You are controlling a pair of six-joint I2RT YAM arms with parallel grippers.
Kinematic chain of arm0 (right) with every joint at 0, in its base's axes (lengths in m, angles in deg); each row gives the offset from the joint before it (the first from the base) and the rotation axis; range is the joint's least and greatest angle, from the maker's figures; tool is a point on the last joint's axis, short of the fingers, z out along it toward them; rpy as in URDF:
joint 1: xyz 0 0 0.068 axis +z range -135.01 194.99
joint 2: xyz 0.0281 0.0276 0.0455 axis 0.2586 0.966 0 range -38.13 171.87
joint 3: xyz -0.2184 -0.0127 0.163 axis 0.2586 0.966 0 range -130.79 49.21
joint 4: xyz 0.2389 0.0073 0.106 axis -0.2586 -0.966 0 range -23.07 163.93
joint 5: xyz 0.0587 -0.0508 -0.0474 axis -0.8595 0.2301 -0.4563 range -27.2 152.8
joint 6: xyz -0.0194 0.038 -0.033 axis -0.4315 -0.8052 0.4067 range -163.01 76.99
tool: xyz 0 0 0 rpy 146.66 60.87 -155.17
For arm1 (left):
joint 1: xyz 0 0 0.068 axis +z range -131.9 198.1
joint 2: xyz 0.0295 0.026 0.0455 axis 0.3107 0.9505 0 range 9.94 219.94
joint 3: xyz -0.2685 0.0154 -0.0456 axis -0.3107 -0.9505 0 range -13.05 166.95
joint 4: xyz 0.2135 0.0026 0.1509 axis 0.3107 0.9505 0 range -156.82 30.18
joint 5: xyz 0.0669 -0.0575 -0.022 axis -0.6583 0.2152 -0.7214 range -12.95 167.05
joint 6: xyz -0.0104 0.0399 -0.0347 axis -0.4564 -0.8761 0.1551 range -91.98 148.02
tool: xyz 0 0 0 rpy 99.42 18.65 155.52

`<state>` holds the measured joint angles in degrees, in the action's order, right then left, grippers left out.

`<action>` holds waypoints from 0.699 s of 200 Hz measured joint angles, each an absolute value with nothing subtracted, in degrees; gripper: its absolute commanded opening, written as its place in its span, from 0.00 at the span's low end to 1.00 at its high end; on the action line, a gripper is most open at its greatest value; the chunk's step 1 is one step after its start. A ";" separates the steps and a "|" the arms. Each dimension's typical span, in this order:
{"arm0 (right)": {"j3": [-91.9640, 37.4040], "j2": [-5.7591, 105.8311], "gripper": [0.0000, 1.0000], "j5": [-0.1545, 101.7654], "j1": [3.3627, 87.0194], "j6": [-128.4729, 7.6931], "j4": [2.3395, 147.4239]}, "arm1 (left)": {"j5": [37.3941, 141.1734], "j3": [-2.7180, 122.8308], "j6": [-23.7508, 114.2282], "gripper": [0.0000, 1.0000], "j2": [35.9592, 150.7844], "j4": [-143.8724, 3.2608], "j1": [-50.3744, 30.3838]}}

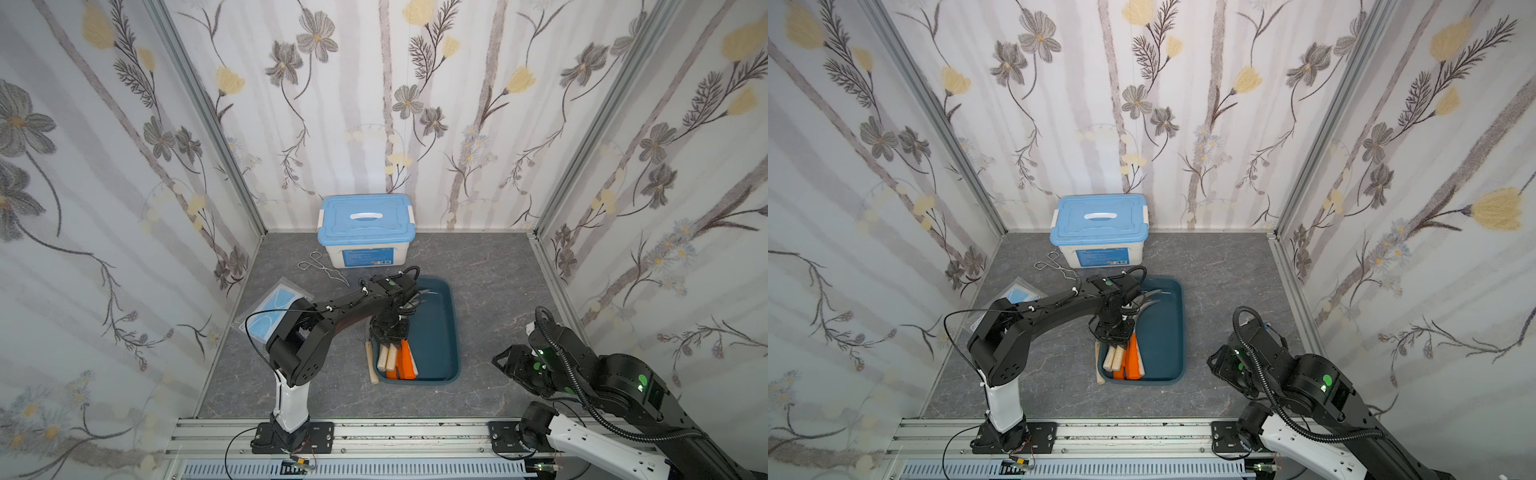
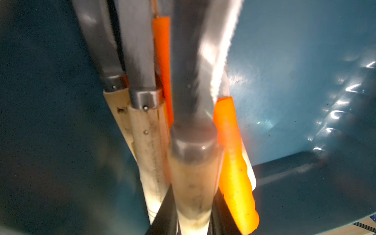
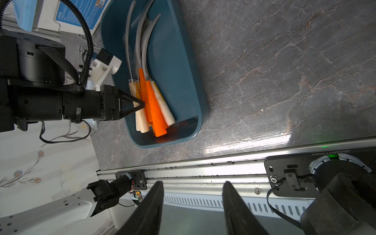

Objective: Put small sickles into storage boxes
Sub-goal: Place the sickle in the storage box.

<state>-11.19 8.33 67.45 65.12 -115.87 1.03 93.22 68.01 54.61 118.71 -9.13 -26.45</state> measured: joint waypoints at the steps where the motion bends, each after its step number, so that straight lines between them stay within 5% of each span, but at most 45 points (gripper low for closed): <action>1: -11.19 8.33 0.49 67.45 65.12 -115.87 1.03 | 93.22 68.01 54.61 0.21 118.71 -9.13 -26.45; 140: -10.99 7.96 0.49 67.45 65.12 -116.04 1.00 | 92.72 69.04 54.59 0.46 118.06 -9.20 -26.47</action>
